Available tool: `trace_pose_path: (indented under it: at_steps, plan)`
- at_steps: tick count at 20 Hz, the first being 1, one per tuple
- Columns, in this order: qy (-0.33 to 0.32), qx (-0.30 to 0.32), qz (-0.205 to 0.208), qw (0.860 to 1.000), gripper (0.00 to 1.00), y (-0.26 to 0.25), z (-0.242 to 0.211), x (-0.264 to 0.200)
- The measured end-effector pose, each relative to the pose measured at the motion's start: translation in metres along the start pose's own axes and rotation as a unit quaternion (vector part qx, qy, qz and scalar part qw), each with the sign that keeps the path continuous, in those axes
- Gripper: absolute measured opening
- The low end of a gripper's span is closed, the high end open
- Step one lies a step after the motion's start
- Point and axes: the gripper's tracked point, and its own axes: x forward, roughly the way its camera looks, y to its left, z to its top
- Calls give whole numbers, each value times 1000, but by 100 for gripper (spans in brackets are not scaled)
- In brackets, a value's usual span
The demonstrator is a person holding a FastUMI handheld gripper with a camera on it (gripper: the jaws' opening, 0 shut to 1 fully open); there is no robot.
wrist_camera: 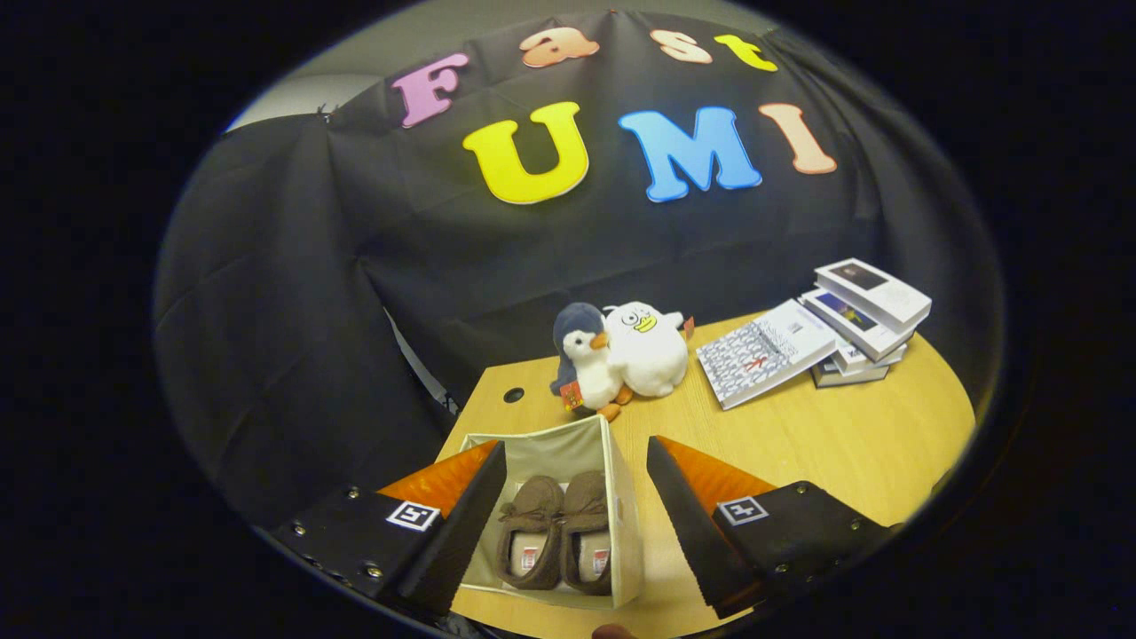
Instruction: Open the storage box then place both shoes into the box .Put the left shoe in first, then the right shoe, with the right side of both shoes facing outward in a uniform manner.
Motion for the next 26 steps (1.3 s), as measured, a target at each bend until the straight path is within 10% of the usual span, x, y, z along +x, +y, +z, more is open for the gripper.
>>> trace_pose_path:
  at_steps: [14, 26]
  plan:
    - [-173, -138, -91, 971, 98, -114, 102, -129]
    - [-230, -111, -134, 958, 98, -186, 115, -177]
